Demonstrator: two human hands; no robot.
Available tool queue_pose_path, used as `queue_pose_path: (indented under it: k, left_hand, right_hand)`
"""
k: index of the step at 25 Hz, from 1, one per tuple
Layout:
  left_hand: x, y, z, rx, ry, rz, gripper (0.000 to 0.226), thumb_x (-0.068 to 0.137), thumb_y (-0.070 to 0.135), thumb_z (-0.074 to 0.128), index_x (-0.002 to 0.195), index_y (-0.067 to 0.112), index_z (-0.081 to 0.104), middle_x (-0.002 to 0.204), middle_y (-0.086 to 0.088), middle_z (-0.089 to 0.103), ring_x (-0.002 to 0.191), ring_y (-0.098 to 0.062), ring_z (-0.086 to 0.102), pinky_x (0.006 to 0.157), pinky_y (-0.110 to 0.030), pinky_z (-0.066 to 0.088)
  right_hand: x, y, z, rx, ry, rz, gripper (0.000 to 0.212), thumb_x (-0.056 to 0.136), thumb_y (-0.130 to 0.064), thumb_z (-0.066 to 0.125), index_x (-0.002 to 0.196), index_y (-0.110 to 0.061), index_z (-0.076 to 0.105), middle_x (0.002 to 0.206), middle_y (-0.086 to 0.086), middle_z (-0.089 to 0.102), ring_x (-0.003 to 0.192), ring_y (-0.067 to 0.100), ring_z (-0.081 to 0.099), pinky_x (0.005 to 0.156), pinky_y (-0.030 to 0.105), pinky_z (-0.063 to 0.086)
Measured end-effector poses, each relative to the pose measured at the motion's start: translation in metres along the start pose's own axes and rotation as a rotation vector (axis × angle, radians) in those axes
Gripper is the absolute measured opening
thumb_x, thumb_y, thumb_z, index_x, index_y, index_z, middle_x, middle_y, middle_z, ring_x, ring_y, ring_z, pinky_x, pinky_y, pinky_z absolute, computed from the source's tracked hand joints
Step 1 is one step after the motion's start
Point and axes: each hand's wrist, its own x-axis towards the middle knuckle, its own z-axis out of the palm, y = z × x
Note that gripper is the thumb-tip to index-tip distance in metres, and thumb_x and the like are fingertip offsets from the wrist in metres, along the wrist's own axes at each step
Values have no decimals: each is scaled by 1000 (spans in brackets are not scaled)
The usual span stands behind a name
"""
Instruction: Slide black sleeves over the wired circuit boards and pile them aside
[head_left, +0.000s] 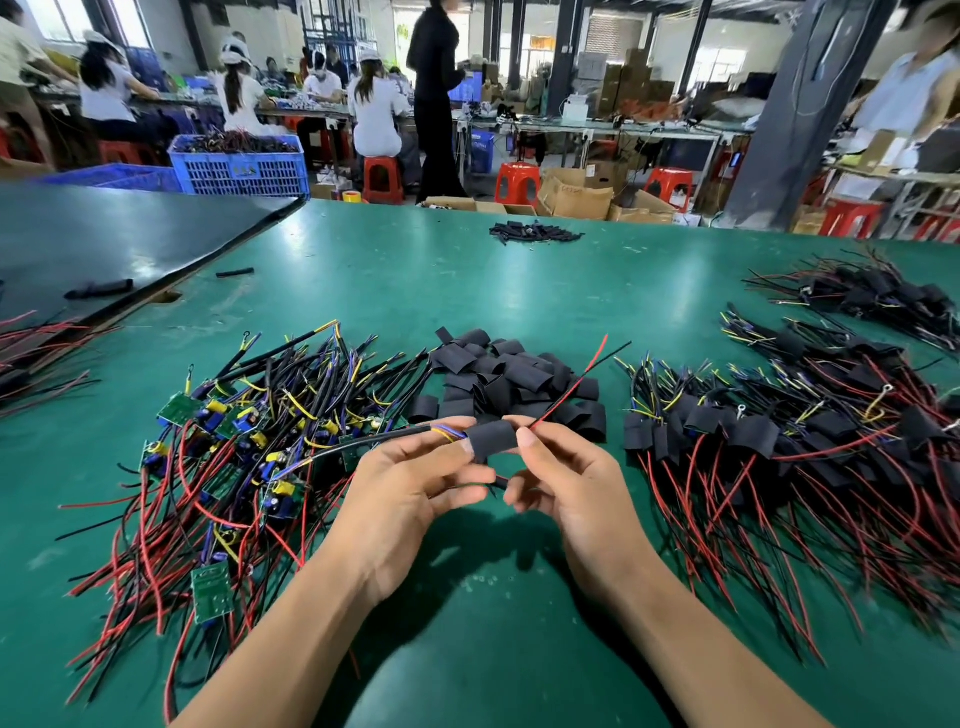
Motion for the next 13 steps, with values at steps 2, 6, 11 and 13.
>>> queue_pose_path:
  k: [2,6,11,13]
  left_hand:
    - [2,0,-1,-16,31,11,33,70,15,72,102,5,72,74,-13,70,66,-21,71,59,-25,58]
    - [3,-4,-1,-12,76,43,20,70,14,75,88,5,75,78,-16,72,70,-23,73,61,-24,58]
    - [5,-3,-5,-6,101,34,22,73,12,75,91,0,74,90,-21,75,76,-26,74,64,-24,59]
    - [5,-4,-7,-4,106,20,20,74,9,75,92,-1,74,90,-23,74,75,-26,74,64,-25,59]
  right_hand:
    - [1,0,-2,-39,36,-12,12,93,-17,65,92,-18,77,71,5,68,53,18,59,53,24,48]
    - [1,1,-3,-65,70,-31,11,94,-9,65,88,-14,73,68,2,66,52,19,59,51,25,47]
    - [-2,2,-3,-173,48,-65,12,96,-13,64,90,-15,74,78,-1,69,54,19,61,52,26,48]
    - [-4,3,-4,-263,54,-105,6,94,-17,68,91,-16,74,75,-3,69,54,17,61,54,26,48]
